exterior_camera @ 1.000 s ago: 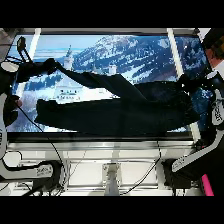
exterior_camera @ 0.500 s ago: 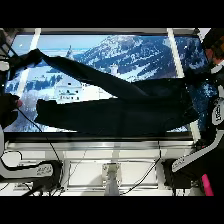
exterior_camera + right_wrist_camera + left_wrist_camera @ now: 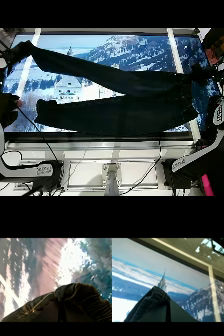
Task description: Fold the clothes and pants, and hang the long-sleeved shirts on hangers.
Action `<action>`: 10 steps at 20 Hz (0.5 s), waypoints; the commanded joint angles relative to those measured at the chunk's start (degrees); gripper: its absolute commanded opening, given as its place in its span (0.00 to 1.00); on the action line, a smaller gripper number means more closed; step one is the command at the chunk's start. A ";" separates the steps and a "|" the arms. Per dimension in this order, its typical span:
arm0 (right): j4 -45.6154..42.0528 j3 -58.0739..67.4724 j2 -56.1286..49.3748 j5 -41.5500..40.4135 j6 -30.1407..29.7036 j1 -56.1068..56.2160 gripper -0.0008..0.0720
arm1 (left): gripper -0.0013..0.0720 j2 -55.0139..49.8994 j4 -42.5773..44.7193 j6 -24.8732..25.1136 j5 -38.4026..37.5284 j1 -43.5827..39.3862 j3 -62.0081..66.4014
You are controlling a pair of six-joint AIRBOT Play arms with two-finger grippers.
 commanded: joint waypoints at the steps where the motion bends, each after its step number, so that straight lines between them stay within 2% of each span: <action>1: -0.33 0.15 0.00 0.44 0.59 -0.04 0.05 | 0.03 -0.44 1.49 5.75 -10.45 -0.33 1.11; 3: -0.31 0.15 0.00 0.81 0.59 -0.04 0.05 | 0.02 -1.68 11.45 4.31 -24.22 -0.22 0.44; 4: -0.33 0.15 0.00 1.11 0.57 -0.04 0.05 | 0.02 -2.05 18.21 -1.03 -27.74 -0.31 -1.05; 6: -0.35 0.15 0.00 1.86 0.57 -0.07 0.05 | 0.02 -1.75 33.05 -12.72 -29.75 -0.28 -5.11; 7: -0.37 0.17 0.00 1.88 0.57 -0.11 0.05 | 0.02 -1.46 38.47 -15.65 -30.80 -0.28 -6.97; 10: -0.35 0.15 0.00 2.08 0.57 -0.22 0.05 | 0.02 -1.40 44.57 -16.24 -33.11 -0.22 -10.56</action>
